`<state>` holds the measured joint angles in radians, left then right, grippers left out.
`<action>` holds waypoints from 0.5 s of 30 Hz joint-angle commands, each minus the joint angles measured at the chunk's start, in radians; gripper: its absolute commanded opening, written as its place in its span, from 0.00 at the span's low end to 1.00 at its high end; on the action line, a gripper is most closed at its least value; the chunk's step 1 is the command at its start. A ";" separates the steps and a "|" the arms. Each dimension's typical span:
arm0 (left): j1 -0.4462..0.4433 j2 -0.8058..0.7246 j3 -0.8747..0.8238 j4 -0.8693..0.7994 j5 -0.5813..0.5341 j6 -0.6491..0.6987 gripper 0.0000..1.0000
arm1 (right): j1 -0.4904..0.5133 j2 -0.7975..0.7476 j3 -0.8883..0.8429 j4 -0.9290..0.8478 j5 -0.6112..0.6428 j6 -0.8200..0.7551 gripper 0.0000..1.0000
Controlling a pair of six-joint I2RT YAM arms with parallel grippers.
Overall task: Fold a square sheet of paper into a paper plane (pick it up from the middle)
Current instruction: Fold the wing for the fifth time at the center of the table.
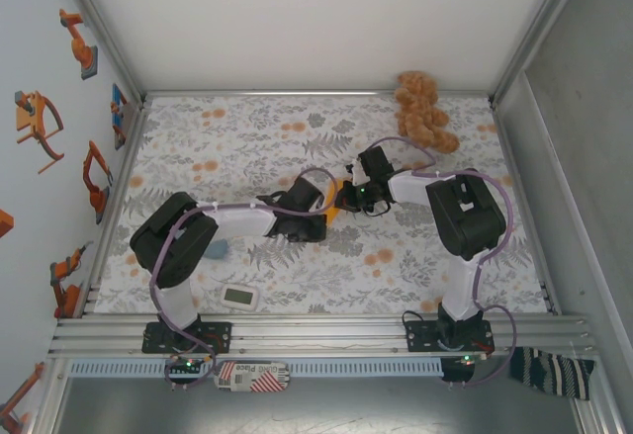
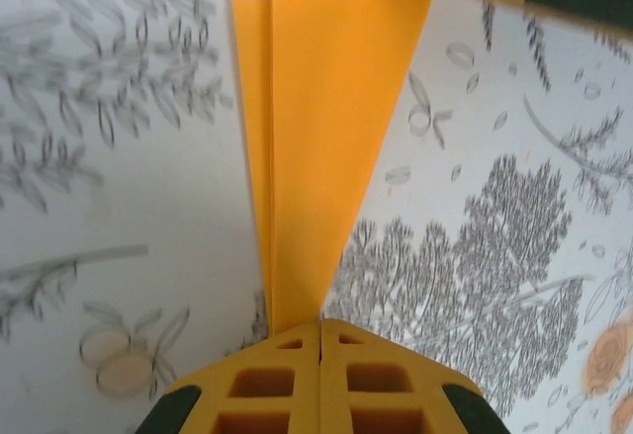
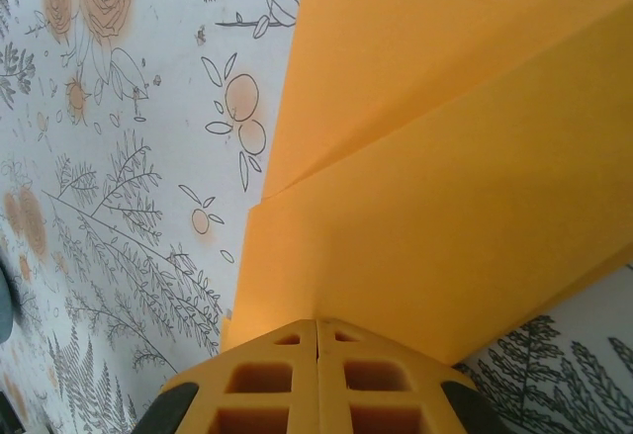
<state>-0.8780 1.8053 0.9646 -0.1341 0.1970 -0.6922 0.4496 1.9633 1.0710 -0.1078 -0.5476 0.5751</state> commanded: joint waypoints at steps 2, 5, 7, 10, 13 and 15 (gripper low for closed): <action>-0.036 -0.036 -0.060 -0.247 0.013 -0.027 0.00 | -0.005 0.124 -0.068 -0.175 0.224 0.000 0.00; -0.033 -0.073 -0.031 -0.271 -0.007 -0.011 0.00 | -0.005 0.120 -0.070 -0.174 0.219 0.002 0.00; -0.021 -0.109 0.005 -0.268 -0.017 0.003 0.00 | -0.006 0.111 -0.073 -0.166 0.205 0.002 0.00; 0.005 -0.149 0.040 -0.200 -0.010 0.011 0.00 | -0.005 0.086 -0.091 -0.144 0.172 0.012 0.00; 0.034 -0.126 0.065 -0.130 0.000 0.003 0.00 | -0.002 0.058 -0.103 -0.129 0.135 0.033 0.00; 0.047 -0.085 0.091 -0.098 0.009 -0.009 0.00 | 0.001 0.034 -0.117 -0.114 0.114 0.052 0.00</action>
<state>-0.8497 1.6924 1.0195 -0.2840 0.1993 -0.6998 0.4496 1.9408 1.0370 -0.0578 -0.5537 0.5999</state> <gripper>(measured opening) 0.063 0.049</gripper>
